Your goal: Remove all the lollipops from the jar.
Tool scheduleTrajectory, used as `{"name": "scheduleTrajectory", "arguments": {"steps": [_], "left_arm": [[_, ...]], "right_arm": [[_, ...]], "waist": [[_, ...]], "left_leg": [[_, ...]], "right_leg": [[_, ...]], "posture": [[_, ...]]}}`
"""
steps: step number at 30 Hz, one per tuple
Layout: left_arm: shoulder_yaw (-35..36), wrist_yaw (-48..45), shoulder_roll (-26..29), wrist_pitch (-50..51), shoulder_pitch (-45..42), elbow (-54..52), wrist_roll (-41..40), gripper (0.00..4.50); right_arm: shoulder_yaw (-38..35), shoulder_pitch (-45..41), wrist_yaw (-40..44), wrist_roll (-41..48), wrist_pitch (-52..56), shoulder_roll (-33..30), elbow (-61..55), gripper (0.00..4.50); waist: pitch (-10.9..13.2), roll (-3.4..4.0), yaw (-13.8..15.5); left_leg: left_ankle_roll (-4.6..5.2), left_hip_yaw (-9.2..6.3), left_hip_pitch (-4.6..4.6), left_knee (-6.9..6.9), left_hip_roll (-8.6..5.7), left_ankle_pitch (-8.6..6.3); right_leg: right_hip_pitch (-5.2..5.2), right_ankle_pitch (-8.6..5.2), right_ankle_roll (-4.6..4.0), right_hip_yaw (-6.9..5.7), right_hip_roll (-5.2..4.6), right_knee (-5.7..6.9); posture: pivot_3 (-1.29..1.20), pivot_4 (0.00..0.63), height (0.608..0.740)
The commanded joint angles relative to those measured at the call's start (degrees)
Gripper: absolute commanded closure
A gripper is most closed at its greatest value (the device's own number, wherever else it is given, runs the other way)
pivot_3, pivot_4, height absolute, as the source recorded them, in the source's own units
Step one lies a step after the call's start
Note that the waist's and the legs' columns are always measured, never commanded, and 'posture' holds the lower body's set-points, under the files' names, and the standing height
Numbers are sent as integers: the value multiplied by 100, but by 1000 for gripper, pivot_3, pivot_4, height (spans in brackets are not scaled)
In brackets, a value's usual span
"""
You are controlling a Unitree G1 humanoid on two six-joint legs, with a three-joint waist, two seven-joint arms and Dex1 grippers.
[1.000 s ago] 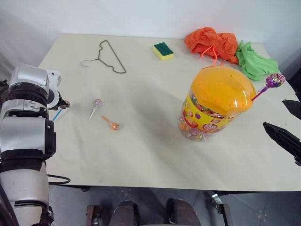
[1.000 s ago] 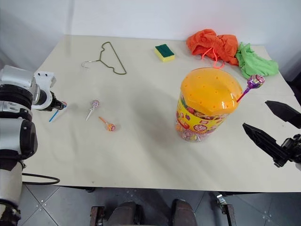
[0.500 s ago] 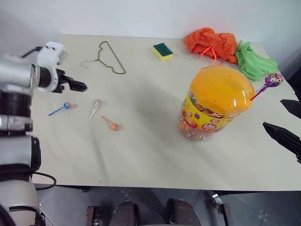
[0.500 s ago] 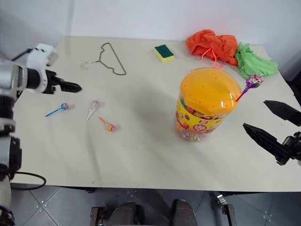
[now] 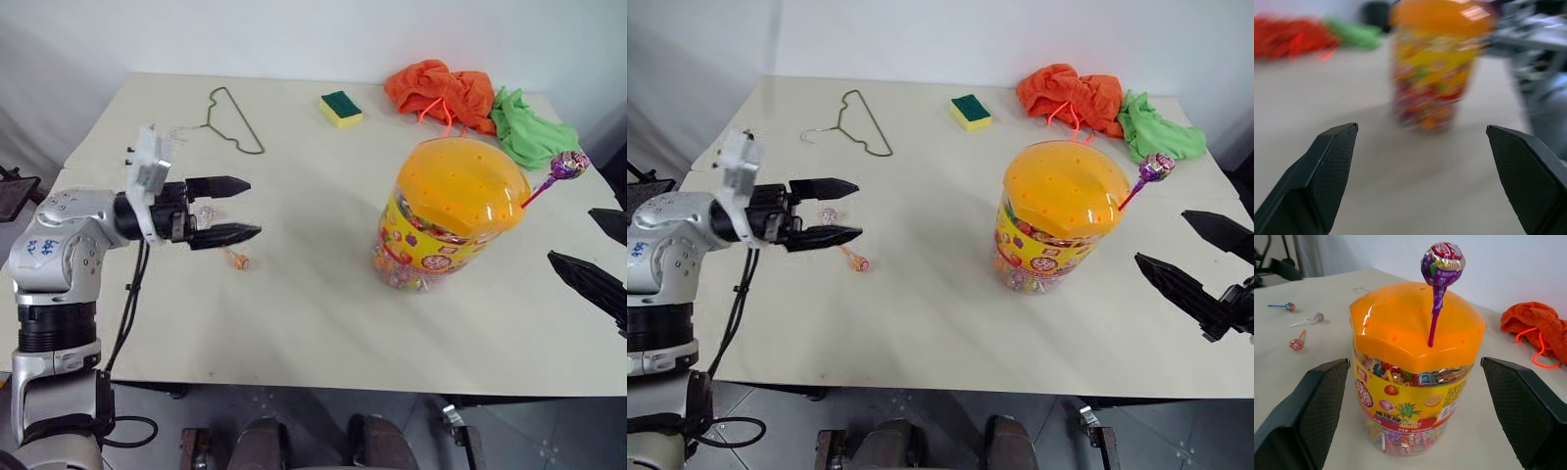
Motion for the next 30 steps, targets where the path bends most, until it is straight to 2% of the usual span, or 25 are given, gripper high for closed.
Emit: {"name": "scheduleTrajectory", "arguments": {"steps": [1,4,8,11,18,24,27,30], "left_arm": [[13,-1022,-4,-559,17,145,-495,33],[-180,-1282,-42,-819,99,138,-476,33],[-399,-943,-357,-1084,15,-32,-508,33],[-510,-664,-626,-1324,-164,4,-394,33],[-540,-690,-999,-1704,-374,179,-540,33],[-609,-797,-1065,-1765,-647,410,-525,33],[-656,-564,-1074,-1614,-802,542,-450,0],[-694,-623,-1083,-1703,-854,600,-450,0]], "right_arm": [[-68,-92,-502,181,12,126,-328,0],[136,-152,-735,56,27,165,-371,0],[511,-359,-806,-211,-102,192,-137,0],[795,-688,-772,-359,-173,163,142,0],[1226,-1517,-688,-422,-180,76,627,0],[1574,-2111,-633,-582,-98,-66,1038,0],[1684,-2330,-617,-556,-79,-64,1080,595],[1669,-2380,-598,-471,6,-74,1034,1575]], "waist": [[0,0,-2],[-1,1,-9],[-1,1,-2],[-1,1,-5],[-3,7,-29],[-3,6,-11],[-3,6,-18],[-3,7,-20]], "left_leg": [[0,0,0,1,0,0],[0,1,1,1,0,0],[0,-2,1,3,-1,0],[1,-3,0,5,-1,0],[1,-2,1,1,0,0],[1,-4,-1,6,-1,0],[1,-5,-2,4,0,0],[1,-5,-2,3,0,0]], "right_leg": [[0,0,0,-1,0,0],[0,0,0,-1,2,1],[3,0,0,0,0,0],[4,0,0,-1,1,0],[2,0,0,-1,2,-1],[3,0,0,-3,1,-1],[3,0,0,-4,1,-2],[2,0,0,-4,1,-2]], "posture": [[0,150,740],[0,150,740],[0,150,740],[0,150,740],[0,150,740],[0,150,740],[0,150,740],[0,150,740]]}}
